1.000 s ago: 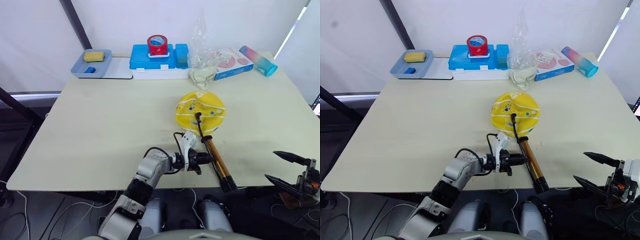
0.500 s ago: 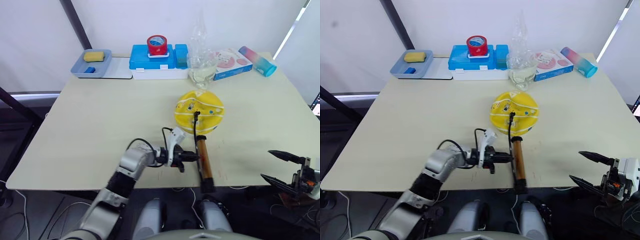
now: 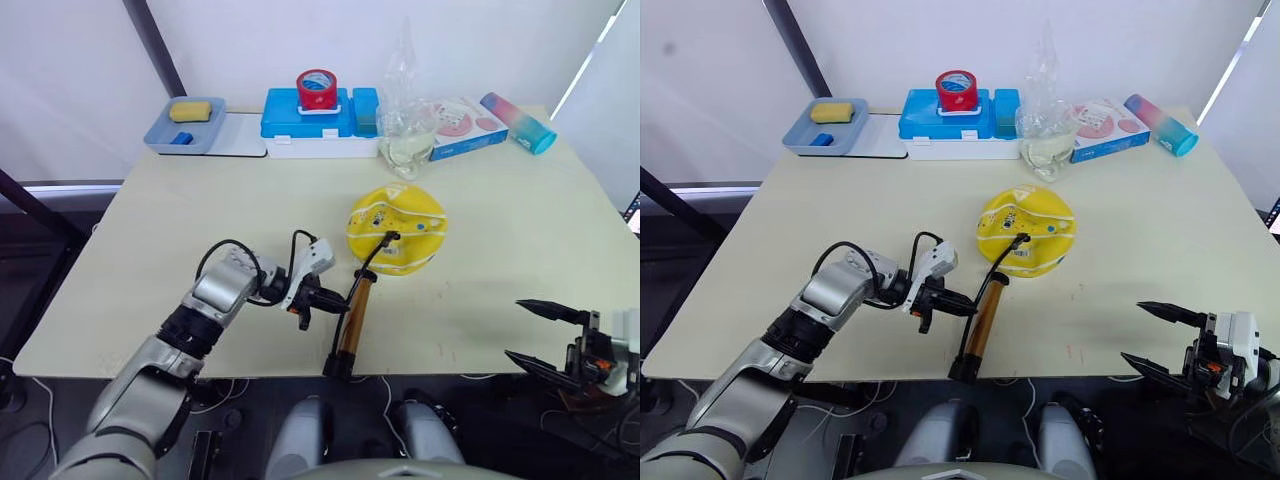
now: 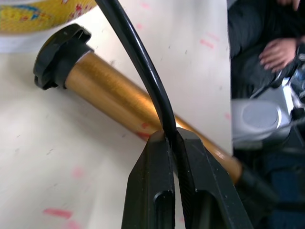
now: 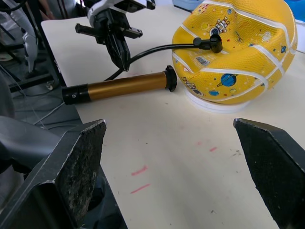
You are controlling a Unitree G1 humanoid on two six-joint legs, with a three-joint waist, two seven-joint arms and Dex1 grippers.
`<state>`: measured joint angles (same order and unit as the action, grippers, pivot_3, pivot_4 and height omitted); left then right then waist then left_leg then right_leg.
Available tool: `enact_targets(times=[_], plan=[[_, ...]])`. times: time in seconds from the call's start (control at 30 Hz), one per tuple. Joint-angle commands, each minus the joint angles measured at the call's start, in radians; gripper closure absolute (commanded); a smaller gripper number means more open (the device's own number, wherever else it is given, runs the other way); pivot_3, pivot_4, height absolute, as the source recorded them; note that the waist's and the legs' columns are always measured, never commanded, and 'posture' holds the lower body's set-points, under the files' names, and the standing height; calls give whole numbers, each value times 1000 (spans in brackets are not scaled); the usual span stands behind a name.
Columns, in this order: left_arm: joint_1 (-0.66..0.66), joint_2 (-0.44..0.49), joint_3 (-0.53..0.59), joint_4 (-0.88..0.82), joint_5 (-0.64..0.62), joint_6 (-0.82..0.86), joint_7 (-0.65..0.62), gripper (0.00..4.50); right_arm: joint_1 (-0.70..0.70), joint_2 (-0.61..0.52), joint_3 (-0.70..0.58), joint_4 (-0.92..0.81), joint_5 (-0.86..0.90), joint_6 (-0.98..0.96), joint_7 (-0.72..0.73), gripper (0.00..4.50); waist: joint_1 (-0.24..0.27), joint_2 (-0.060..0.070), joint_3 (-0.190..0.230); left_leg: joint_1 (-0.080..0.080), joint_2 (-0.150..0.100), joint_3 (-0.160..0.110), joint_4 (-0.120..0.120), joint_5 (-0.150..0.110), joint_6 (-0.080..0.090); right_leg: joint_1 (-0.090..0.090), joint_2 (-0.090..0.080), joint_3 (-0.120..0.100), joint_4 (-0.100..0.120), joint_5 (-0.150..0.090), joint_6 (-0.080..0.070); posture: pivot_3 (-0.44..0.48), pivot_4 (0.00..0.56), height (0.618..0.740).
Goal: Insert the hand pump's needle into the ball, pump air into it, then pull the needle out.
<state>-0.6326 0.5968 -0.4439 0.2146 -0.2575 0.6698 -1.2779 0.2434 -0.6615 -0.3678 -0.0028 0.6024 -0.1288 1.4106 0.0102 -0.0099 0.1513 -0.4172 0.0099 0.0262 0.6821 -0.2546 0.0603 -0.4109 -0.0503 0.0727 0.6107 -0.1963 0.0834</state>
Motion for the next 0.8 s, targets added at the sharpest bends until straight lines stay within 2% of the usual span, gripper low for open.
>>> enact_targets(times=[0.03, 0.1, 0.2, 0.23, 0.27, 0.33, 0.47, 0.57, 0.67, 0.8], plan=[[-37, 3, 11, 41, 20, -48, -38, 4424, -15, -3, -5, -21, 21, -5, 4, 0, 0, 0, 0, 0, 0, 0, 0, 0, 0, 0, 0, 0, 0, 0, 0, 0, 150, 739], [-42, 2, 15, 56, 26, -61, -48, 4424, -18, -2, -2, -22, 20, -4, 4, 0, 0, 0, 0, 0, 0, 0, 0, 0, 0, 0, 0, 0, 0, 0, 0, 0, 150, 739], [-36, 13, 31, 39, 23, -67, -58, 3516, -29, -1, 5, -12, 16, -7, 8, 0, 1, 0, 0, 0, 0, 0, 0, 0, 0, 0, 0, 0, 0, 0, 0, 0, 150, 739], [-30, 20, 36, 21, 19, -61, -62, 3113, -32, -1, 7, -8, 15, -8, 9, 0, 1, 0, 0, 0, 0, 0, 0, 0, 0, 0, 0, 0, 0, 0, 0, 0, 150, 739], [-22, 28, 41, 0, 11, -53, -69, 2352, -35, -1, 8, -5, 14, -10, 10, 0, 1, 0, 0, 0, 0, 0, 0, 0, 0, 0, 0, 0, 0, 0, 0, 0, 150, 739], [5, 52, 62, -68, -21, -16, -86, 2194, -36, 1, 10, -1, 12, -13, 11, 0, -1, 0, 0, 0, 0, 0, 0, 0, 0, 0, 0, 0, 1, 0, 0, 0, 150, 739], [86, 136, 111, -263, -105, 89, -110, 167, -40, 1, 12, 16, 8, -23, 14, 0, -8, 0, 0, 0, 1, 1, 0, 0, 0, -1, 0, 0, 1, 0, 0, 0, 150, 739], [123, 148, 138, -350, -154, 161, -81, 51, -43, 4, 14, 24, 5, -30, 14, 0, -8, 0, 0, 0, 2, 1, 0, 0, 0, 0, 0, 0, 2, 0, 0, 0, 150, 739], [141, 114, 173, -394, -209, 242, -22, 51, -46, 7, 18, 27, 3, -33, 12, 0, -5, 0, 1, 1, 1, 1, 3, 0, 0, 0, -1, 0, 4, 0, 0, 0, 150, 739], [157, 65, 166, -442, -220, 313, 83, 51, -51, 8, 22, 29, 3, -37, 12, 0, -5, 0, 1, 2, 1, 1, 3, 0, 0, -1, -1, 0, 9, -3, 0, 0, 150, 739]])
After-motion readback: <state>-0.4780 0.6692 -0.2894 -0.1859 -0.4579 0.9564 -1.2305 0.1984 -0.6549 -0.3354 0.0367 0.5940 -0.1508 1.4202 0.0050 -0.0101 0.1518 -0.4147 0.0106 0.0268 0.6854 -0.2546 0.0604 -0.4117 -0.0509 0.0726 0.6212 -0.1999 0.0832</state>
